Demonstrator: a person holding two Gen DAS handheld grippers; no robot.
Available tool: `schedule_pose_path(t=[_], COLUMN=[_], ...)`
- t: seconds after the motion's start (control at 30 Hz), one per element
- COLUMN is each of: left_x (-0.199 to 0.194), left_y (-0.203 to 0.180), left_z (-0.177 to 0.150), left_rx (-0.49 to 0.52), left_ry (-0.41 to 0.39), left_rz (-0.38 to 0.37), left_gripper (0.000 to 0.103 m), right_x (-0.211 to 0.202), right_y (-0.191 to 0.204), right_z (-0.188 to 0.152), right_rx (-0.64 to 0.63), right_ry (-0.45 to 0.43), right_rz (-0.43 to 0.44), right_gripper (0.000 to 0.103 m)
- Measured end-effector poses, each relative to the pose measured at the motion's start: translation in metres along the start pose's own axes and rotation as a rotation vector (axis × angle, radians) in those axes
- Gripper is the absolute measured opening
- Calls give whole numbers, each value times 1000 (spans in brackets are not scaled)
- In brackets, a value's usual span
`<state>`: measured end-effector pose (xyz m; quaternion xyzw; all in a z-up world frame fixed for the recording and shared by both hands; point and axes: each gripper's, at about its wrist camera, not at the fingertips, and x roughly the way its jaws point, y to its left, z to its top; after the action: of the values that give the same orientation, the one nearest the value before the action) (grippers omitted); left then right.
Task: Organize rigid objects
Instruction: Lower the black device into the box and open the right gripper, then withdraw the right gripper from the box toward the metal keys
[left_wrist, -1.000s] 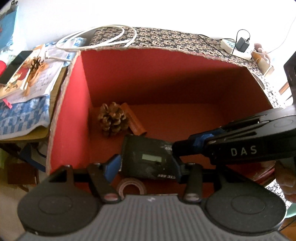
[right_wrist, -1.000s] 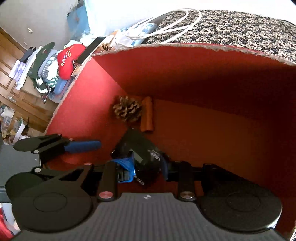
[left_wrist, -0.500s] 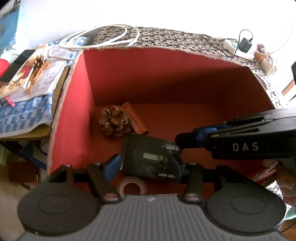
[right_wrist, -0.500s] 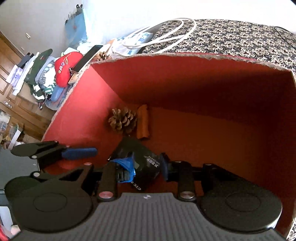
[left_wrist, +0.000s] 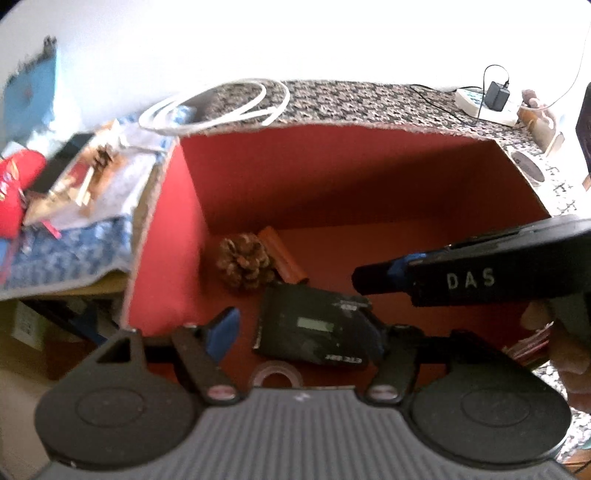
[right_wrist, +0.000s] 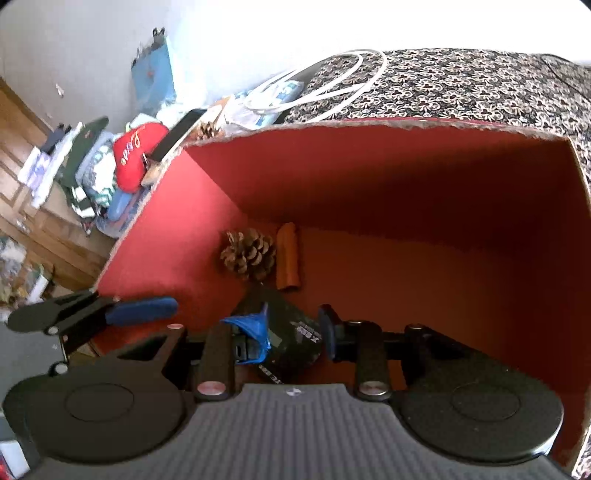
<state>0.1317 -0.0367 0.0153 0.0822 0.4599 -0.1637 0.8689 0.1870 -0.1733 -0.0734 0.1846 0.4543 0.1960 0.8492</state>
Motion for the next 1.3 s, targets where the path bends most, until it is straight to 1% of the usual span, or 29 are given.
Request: schedule_pose_path(t=[0.13, 0.27, 0.33, 0.4, 0.47, 0.7, 0.97, 1.17, 1.3], left_x=[-10, -21, -28, -34, -41, -70, -95, -113, -118], left_y=[-3, -9, -10, -11, -10, -13, -17, -4, 8], left_z=[-2, -5, -7, -8, -10, -18, -30, -49, -65], left_rx=[-6, 4, -5, -15, -24, -63, -87, -126, -162], left_ry=[-19, -44, -52, -60, -71, -114, -153, -176, -172], left_rz=[2, 48, 57, 68, 81, 123, 148, 169, 137], left_gripper=[69, 72, 73, 74, 81, 81, 81, 81, 81], right_x=[-4, -10, -15, -19, -24, -54, -79, -96, -103], right_y=[0, 3, 5, 7, 7, 11, 12, 13, 10], right_z=[-2, -5, -8, -12, -18, -36, -57, -72, -82], right_rx=[2, -11, -29, -37, -27, 39, 97, 63, 50], right_ry=[-33, -87, -122, -144, -149, -247, -302, -354, -349], right_rz=[3, -9, -27, -20, 0, 77, 128, 190, 263], right_gripper=[14, 14, 14, 14, 14, 14, 15, 15, 15])
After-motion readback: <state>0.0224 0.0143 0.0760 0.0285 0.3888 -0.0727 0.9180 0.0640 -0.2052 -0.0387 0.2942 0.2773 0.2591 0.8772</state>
